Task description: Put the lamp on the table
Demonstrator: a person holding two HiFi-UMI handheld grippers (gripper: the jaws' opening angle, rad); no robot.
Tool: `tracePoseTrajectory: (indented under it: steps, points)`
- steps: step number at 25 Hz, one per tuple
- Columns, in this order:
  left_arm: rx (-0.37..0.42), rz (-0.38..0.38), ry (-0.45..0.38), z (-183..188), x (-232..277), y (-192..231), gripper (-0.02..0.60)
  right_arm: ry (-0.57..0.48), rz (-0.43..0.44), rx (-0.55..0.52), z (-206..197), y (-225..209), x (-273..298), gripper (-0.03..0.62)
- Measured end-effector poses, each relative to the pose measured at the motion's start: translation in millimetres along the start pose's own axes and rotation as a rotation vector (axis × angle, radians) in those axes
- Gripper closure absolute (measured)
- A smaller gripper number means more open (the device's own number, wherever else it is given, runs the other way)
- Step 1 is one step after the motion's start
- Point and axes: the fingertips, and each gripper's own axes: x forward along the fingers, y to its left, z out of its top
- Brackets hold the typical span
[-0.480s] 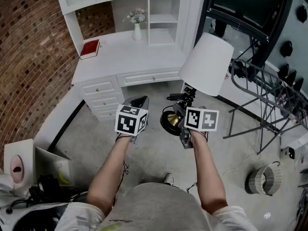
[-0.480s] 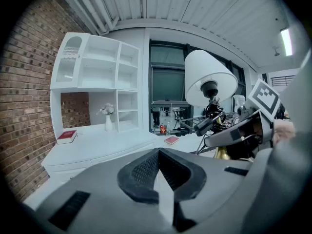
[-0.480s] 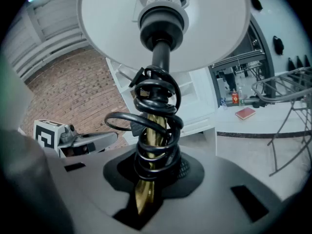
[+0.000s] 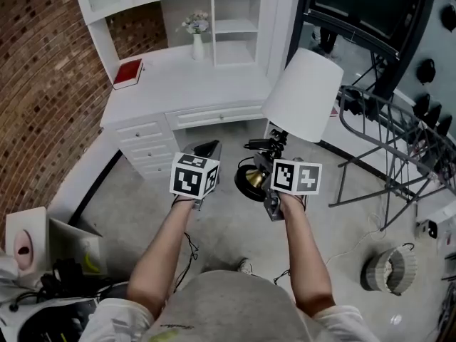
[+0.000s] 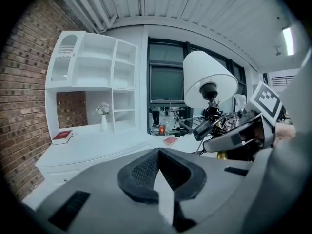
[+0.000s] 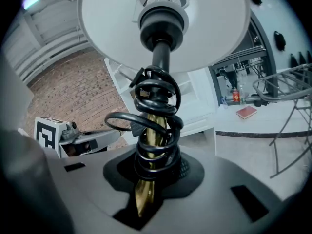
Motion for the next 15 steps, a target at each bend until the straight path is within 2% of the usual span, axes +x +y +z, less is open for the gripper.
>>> tracePoseTrajectory:
  steps: [15]
  points:
    - [0.018,-0.001,0.027,14.3,57.1,-46.6,0.584,0.035,0.025,-0.004,3.6,-62.9,-11.1,0.508]
